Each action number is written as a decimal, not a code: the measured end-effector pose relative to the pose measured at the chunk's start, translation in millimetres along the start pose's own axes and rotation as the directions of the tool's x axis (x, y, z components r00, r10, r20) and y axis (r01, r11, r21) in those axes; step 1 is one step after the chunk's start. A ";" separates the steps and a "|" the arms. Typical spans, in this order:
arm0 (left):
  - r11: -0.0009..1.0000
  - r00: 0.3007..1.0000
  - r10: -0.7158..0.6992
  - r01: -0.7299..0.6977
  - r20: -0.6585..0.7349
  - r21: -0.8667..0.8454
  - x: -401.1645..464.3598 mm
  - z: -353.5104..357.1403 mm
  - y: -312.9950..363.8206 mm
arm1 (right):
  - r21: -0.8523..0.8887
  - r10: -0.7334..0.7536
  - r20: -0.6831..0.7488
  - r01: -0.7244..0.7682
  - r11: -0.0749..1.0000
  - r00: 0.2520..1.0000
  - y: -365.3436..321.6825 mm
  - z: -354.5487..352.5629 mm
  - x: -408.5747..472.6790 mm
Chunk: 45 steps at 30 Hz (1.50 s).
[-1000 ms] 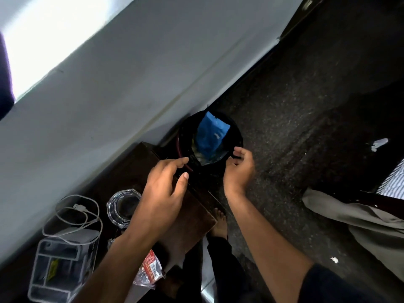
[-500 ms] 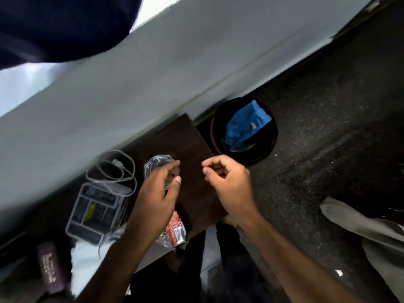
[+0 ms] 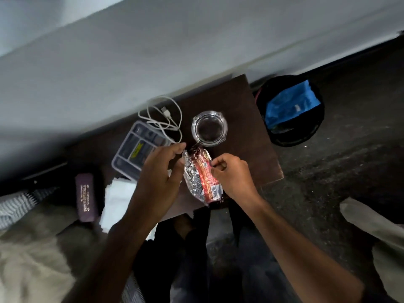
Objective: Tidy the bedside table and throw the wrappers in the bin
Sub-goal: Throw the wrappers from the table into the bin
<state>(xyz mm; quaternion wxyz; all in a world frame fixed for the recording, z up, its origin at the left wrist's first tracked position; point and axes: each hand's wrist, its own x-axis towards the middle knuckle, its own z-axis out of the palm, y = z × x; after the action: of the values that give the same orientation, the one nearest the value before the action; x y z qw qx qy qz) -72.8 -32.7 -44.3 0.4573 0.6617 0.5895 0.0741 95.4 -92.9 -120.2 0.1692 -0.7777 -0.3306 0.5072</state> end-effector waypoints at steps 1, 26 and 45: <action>1.000 1.000 0.000 0.000 0.000 -0.013 -3.3 -0.8 -3.0 | -0.047 -0.014 0.002 0.014 0.999 1.000 1.8 5.0 1.5; 0.996 0.997 0.030 -0.036 0.071 0.077 3.7 -7.9 0.9 | -0.054 0.113 0.036 -0.111 0.992 0.993 -12.7 -16.1 31.0; 0.978 0.961 0.162 -0.187 0.225 0.096 71.6 90.4 123.4 | 0.528 0.389 -0.441 -0.117 0.841 0.809 77.1 -223.6 78.7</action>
<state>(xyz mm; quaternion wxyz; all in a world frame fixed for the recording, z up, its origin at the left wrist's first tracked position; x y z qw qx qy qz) 93.8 -4.8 -42.1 0.4708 0.7409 0.4790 0.0075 344.3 -78.6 -123.9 0.3686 -0.8588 -0.0250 0.3550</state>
